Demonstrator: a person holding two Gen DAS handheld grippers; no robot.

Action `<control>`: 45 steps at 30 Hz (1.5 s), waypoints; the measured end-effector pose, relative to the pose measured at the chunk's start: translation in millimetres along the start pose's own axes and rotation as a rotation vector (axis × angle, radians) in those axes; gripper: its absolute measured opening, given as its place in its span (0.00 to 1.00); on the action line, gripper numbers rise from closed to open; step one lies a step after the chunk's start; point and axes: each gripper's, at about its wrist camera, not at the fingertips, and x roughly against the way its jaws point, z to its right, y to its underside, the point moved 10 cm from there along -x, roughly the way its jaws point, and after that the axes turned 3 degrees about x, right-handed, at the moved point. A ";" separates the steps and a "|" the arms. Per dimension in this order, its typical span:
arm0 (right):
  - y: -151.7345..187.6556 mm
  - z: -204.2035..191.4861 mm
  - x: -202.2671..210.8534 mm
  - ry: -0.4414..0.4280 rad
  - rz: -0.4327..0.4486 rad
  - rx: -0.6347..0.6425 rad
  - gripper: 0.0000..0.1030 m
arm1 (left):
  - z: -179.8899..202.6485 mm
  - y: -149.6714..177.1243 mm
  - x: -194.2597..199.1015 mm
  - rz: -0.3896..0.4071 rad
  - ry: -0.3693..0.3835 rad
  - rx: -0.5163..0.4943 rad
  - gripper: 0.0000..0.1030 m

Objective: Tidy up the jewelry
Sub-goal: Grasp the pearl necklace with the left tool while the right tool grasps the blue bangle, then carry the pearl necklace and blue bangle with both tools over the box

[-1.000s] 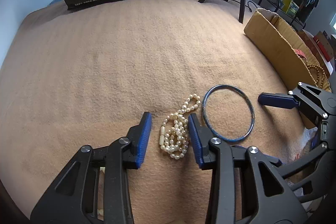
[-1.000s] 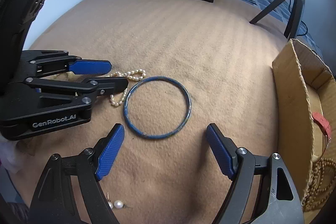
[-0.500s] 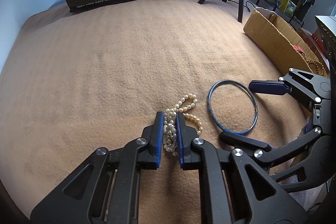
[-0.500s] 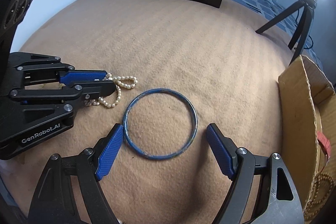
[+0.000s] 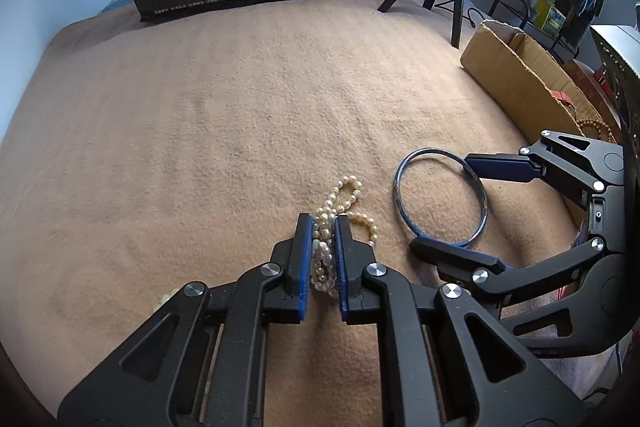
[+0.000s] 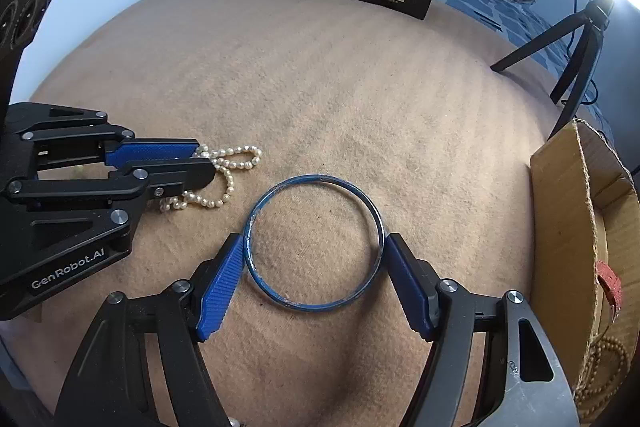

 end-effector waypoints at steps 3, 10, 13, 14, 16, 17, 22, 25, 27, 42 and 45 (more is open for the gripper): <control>0.8 1.0 6.0 -0.001 0.013 -0.012 0.68 | 0.2 -0.4 5.5 0.007 -0.001 0.001 0.06; 0.3 7.7 26.2 -0.001 0.048 -0.038 0.68 | 2.6 -4.4 21.0 0.033 0.000 0.008 0.05; 0.2 10.8 36.7 0.001 0.065 -0.045 0.68 | 4.8 -6.5 30.7 0.049 0.004 0.011 0.05; -1.8 13.3 37.6 0.001 0.068 -0.047 0.68 | 5.2 -7.6 33.8 0.054 0.006 0.012 0.05; -2.4 17.0 45.1 0.003 0.080 -0.052 0.68 | 6.7 -10.6 41.1 0.066 0.009 0.014 0.05; -2.1 18.4 48.2 0.003 0.085 -0.055 0.68 | 7.9 -11.2 43.9 0.069 0.012 0.015 0.05; 2.0 25.5 69.2 0.008 0.111 -0.073 0.68 | 15.7 -16.5 65.9 0.100 0.032 0.015 0.05; 6.0 28.6 80.9 0.014 0.126 -0.076 0.68 | 20.9 -18.8 78.6 0.117 0.038 0.009 0.05; 7.8 31.7 88.3 0.017 0.135 -0.082 0.68 | 23.2 -21.0 86.4 0.129 0.040 0.006 0.05; 30.7 69.3 149.4 0.063 0.187 -0.119 0.68 | 64.9 -43.3 136.9 0.210 0.107 -0.015 0.05; 36.7 82.2 158.3 0.076 0.191 -0.132 0.68 | 82.3 -47.6 141.4 0.220 0.129 -0.031 0.04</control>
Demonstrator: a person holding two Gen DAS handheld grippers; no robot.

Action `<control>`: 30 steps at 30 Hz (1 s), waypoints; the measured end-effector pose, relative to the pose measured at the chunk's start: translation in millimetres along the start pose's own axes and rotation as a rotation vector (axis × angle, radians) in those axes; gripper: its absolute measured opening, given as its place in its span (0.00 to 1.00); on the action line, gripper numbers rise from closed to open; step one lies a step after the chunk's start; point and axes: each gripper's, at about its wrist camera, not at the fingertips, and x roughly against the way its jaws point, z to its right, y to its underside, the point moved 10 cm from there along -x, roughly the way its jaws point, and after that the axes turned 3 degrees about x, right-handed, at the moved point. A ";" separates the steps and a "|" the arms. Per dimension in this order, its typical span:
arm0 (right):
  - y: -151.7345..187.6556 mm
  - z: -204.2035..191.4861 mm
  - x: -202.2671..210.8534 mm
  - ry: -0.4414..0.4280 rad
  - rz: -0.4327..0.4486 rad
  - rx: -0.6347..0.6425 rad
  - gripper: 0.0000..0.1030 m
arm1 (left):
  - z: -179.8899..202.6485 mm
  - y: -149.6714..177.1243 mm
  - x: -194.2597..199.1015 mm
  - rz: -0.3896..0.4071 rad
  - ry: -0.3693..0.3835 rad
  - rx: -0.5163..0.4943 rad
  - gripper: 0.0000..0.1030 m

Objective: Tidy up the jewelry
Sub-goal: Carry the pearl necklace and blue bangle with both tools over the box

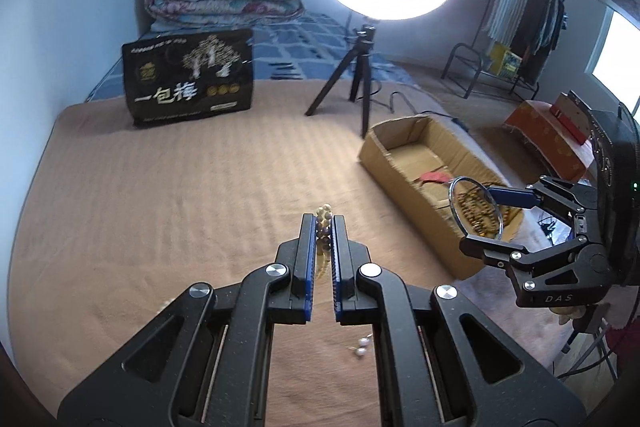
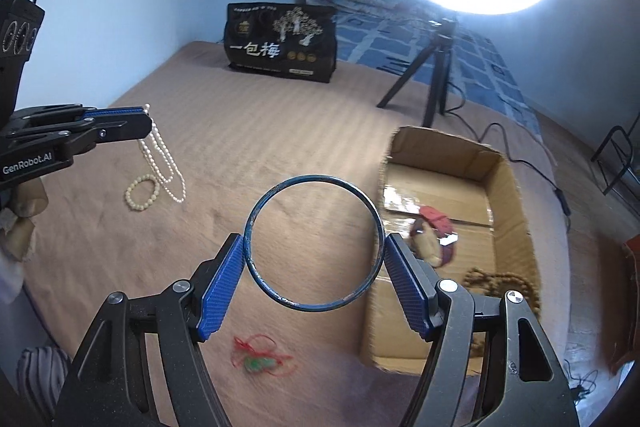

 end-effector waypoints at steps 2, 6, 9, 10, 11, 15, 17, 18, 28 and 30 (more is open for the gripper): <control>2.9 11.2 5.7 0.011 0.004 -0.013 0.68 | 11.0 -3.1 0.2 0.004 0.014 -0.009 0.04; 7.5 36.1 13.3 0.033 0.007 -0.045 0.68 | 37.1 -8.6 -3.1 0.009 0.054 -0.021 0.04; 10.4 52.8 16.8 0.043 0.007 -0.068 0.68 | 56.5 -13.0 -7.1 0.011 0.078 -0.031 0.04; 11.4 59.7 18.3 0.049 0.007 -0.077 0.68 | 62.7 -14.6 -9.0 0.010 0.088 -0.033 0.04; 12.0 63.5 19.2 0.052 0.008 -0.081 0.68 | 68.7 -16.0 -10.3 0.010 0.096 -0.037 0.04; 15.2 84.4 24.3 0.069 0.017 -0.107 0.68 | 95.1 -21.0 -16.0 0.013 0.130 -0.046 0.04; 16.4 94.0 25.7 0.077 0.021 -0.121 0.68 | 106.5 -22.1 -19.4 0.012 0.146 -0.046 0.04; 16.7 97.7 25.8 0.081 0.022 -0.126 0.68 | 112.7 -23.2 -21.5 0.011 0.154 -0.046 0.04; 31.5 129.7 19.7 0.097 0.006 -0.171 0.69 | 162.7 -27.5 -43.0 -0.004 0.221 -0.043 0.04; 34.2 134.8 18.4 0.099 0.003 -0.177 0.68 | 169.4 -27.7 -48.2 -0.007 0.226 -0.044 0.04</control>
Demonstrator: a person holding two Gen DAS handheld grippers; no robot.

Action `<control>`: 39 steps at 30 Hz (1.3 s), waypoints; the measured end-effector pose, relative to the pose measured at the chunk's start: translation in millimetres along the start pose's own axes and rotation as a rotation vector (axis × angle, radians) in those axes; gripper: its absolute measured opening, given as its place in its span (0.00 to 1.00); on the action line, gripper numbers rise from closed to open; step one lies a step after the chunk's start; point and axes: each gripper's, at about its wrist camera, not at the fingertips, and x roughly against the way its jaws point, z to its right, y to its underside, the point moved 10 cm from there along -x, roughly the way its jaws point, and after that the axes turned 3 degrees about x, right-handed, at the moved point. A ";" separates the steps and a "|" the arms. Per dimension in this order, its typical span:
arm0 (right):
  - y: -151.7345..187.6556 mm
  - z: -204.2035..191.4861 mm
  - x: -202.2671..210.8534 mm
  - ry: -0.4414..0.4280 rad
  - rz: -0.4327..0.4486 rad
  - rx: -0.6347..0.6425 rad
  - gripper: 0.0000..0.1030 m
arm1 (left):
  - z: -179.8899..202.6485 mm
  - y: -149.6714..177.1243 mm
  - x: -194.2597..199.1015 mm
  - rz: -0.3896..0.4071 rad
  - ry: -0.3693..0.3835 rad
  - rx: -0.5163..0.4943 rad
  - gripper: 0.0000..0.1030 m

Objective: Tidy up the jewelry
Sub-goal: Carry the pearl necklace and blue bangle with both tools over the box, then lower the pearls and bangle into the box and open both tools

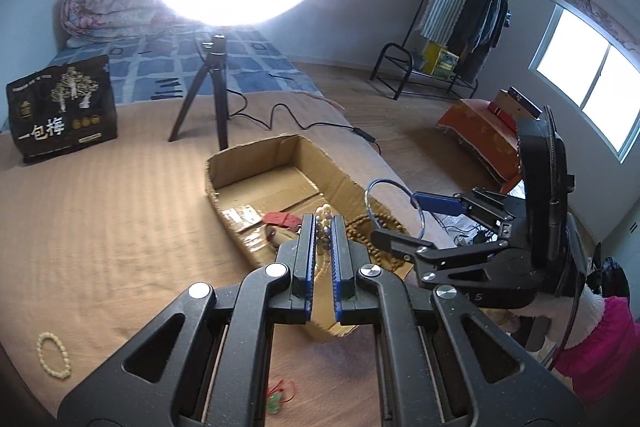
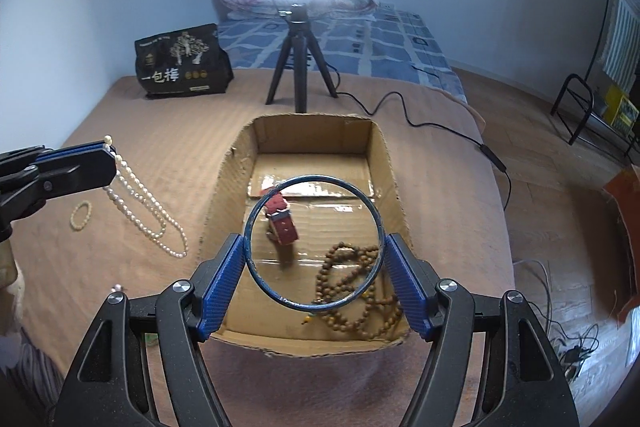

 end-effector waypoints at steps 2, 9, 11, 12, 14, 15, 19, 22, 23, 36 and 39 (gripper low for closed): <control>0.6 4.0 -2.8 0.001 -0.003 -0.004 0.68 | 3.5 0.1 -6.9 -0.007 0.009 0.006 0.04; 6.1 9.2 -15.4 -0.011 -0.028 -0.008 0.68 | 9.2 7.2 -28.2 -0.035 0.012 0.002 0.04; 8.7 10.0 -20.3 -0.020 -0.038 -0.016 0.69 | 8.4 12.3 -35.4 -0.053 0.006 -0.003 0.04; 10.3 10.6 -23.2 -0.021 -0.044 -0.020 0.69 | 8.3 14.7 -38.7 -0.061 0.005 -0.004 0.04; 12.6 12.2 -27.2 -0.021 -0.050 -0.026 0.69 | 6.5 20.0 -44.5 -0.075 -0.003 -0.008 0.04; 13.8 13.4 -29.8 -0.023 -0.055 -0.032 0.69 | 6.1 21.4 -46.2 -0.081 -0.003 -0.008 0.04; 17.5 17.6 -38.5 -0.025 -0.070 -0.046 0.69 | 2.0 32.1 -55.7 -0.109 -0.007 -0.006 0.05; 18.6 17.0 -43.4 -0.028 -0.080 -0.045 0.69 | -0.6 37.7 -61.1 -0.121 -0.012 -0.005 0.04; 18.6 16.8 -44.5 -0.028 -0.082 -0.043 0.69 | -1.5 39.4 -62.9 -0.125 -0.014 -0.005 0.04; 23.2 14.5 -53.7 -0.016 -0.106 -0.039 0.69 | -4.6 49.5 -69.5 -0.164 -0.024 -0.012 0.05; 24.4 16.1 -54.4 -0.002 -0.112 -0.041 0.69 | -5.4 51.8 -71.8 -0.177 -0.033 -0.017 0.08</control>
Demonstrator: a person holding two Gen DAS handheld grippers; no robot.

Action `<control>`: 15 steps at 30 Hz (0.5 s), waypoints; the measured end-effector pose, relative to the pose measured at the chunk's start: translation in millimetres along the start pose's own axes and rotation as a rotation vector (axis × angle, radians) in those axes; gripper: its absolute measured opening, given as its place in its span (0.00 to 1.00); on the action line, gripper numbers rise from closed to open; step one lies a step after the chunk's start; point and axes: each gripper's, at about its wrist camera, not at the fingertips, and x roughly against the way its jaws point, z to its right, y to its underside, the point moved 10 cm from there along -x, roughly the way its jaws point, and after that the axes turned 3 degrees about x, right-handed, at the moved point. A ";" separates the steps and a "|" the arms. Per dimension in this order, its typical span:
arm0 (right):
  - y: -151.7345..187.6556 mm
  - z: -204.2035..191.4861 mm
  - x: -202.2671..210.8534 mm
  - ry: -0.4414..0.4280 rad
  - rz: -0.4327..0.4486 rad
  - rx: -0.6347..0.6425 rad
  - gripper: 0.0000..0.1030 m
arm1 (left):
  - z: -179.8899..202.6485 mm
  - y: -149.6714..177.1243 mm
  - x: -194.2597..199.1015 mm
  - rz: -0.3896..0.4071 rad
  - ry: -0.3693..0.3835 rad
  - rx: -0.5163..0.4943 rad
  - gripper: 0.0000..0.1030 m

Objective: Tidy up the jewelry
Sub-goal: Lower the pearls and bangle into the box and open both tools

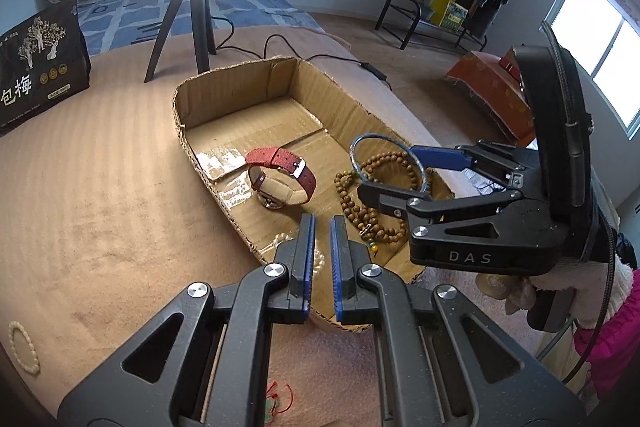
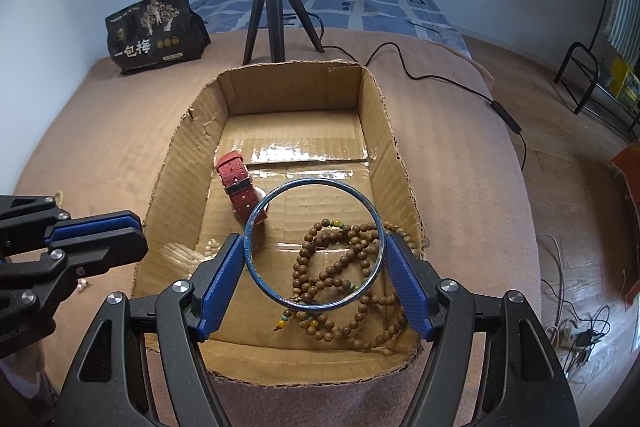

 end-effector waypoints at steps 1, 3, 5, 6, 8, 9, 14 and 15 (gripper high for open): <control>0.0 0.7 -0.1 0.003 -0.002 0.000 0.69 | -0.2 0.9 0.0 -0.001 -0.002 -0.002 0.15; 0.6 1.5 -0.7 0.009 -0.005 -0.002 0.69 | -0.8 2.2 -0.2 0.002 -0.009 -0.007 0.24; 1.3 2.5 -1.3 0.014 -0.008 -0.006 0.70 | -1.6 3.9 -0.2 0.001 -0.013 -0.010 0.24; 1.9 2.6 -1.8 0.012 -0.011 -0.008 0.71 | -1.8 4.5 0.4 0.000 -0.014 -0.009 0.24; 2.5 2.2 -1.7 0.012 -0.013 -0.010 0.73 | -3.7 5.2 1.1 -0.001 -0.017 -0.005 0.24; 2.7 2.2 -1.5 0.013 -0.014 -0.011 0.73 | -4.7 5.5 1.4 -0.001 -0.018 -0.002 0.24; 3.1 0.1 2.8 0.016 -0.012 -0.015 0.73 | -7.7 6.1 6.3 0.002 -0.025 0.002 0.24; 3.1 -0.4 4.4 0.017 -0.010 -0.016 0.73 | -8.1 6.4 8.1 0.004 -0.027 0.001 0.24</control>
